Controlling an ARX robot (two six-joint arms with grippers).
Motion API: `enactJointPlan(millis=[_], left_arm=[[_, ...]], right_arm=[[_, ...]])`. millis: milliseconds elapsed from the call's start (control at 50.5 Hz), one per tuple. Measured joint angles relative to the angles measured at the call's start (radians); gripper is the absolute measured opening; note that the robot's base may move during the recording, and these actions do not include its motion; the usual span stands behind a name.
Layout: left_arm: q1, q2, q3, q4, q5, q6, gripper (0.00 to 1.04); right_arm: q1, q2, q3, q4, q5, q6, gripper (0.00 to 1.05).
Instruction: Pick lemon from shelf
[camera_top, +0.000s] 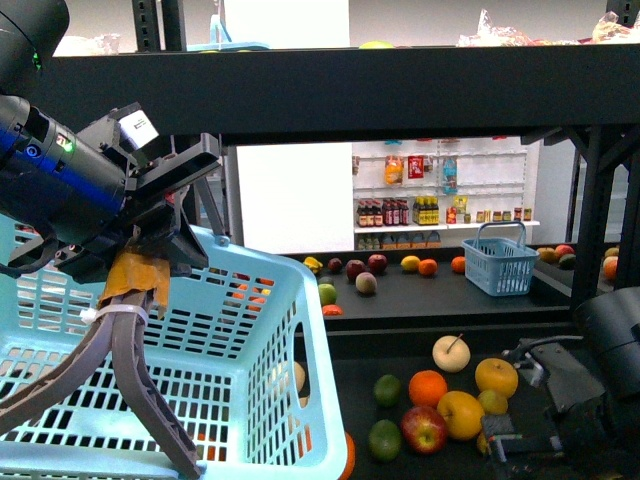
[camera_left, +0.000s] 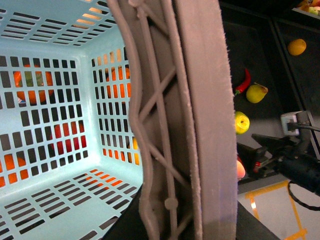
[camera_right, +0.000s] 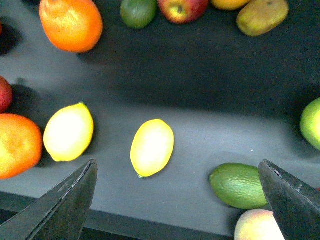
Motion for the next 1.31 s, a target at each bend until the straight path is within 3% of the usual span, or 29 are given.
enactJointPlan(millis=[495, 1306], left_arm=[[0.000, 0.000, 0.000, 0.000, 0.000, 0.000, 0.17], [0.000, 0.000, 0.000, 0.000, 0.000, 0.000, 0.17]], right_arm=[[0.062, 0.328, 0.241, -0.019, 0.075, -0.040, 0.97], [0.129, 0.603, 0.505, -0.105, 0.149, -0.029, 0.97]])
